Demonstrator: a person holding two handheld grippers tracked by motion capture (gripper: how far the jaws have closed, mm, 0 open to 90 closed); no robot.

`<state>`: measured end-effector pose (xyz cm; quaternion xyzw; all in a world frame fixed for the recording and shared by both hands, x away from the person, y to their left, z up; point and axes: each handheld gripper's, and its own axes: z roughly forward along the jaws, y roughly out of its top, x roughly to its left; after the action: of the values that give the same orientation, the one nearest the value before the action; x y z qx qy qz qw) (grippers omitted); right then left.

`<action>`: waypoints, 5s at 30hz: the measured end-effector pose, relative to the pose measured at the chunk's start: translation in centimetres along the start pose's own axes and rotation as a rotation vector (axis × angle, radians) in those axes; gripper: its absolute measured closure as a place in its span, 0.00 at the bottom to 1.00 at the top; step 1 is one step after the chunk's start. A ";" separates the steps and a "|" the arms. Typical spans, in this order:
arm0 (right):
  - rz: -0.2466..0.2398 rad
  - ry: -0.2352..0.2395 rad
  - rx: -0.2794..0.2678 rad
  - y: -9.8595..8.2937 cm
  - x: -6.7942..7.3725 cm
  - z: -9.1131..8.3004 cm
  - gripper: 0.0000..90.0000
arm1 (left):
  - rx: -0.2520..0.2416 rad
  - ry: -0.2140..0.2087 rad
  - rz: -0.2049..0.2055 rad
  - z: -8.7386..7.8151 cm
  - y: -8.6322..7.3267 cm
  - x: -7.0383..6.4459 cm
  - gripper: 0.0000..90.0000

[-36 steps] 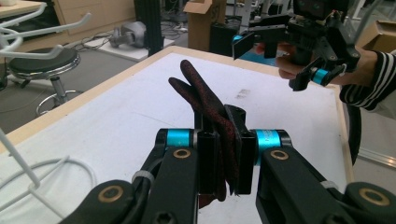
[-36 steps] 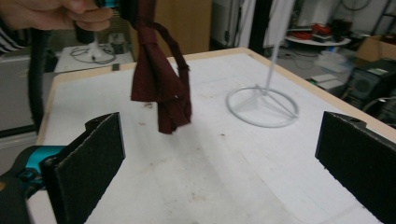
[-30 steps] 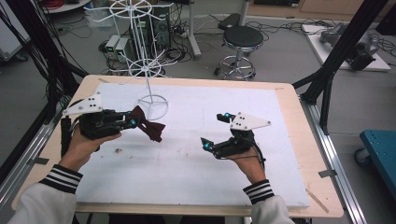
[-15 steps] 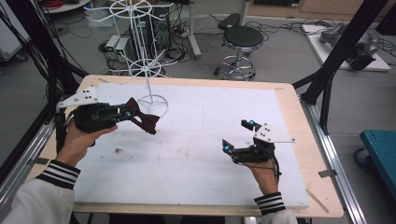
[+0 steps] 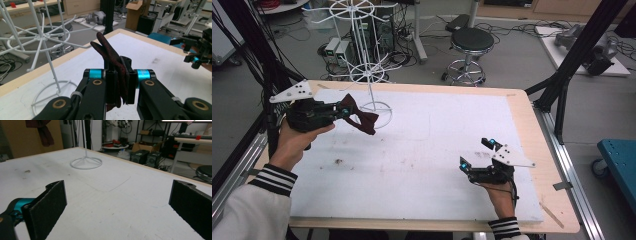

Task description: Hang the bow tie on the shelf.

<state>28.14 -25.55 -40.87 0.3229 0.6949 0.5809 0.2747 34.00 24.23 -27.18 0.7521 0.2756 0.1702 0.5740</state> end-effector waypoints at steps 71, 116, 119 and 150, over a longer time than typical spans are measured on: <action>0.026 -0.146 -0.078 -4.1 -0.3 0.4 0.01 | 0.094 0.135 -0.023 8.4 4.4 2.2 0.89; -0.013 -0.159 -0.069 -4.2 0.0 0.5 0.01 | -0.245 0.125 0.233 -3.4 -5.2 -0.2 0.02; -0.008 -0.159 -0.069 -4.2 0.0 0.5 0.01 | -0.258 0.140 0.214 -4.2 -7.2 0.1 0.02; -0.019 -0.166 -0.070 -4.2 0.1 0.5 0.01 | -0.324 0.256 0.061 -3.2 -20.0 -0.1 0.02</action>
<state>27.92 -25.65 -45.07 0.3534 0.6519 0.5735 0.3483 27.71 30.44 -45.41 0.6304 0.2924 0.3238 0.6421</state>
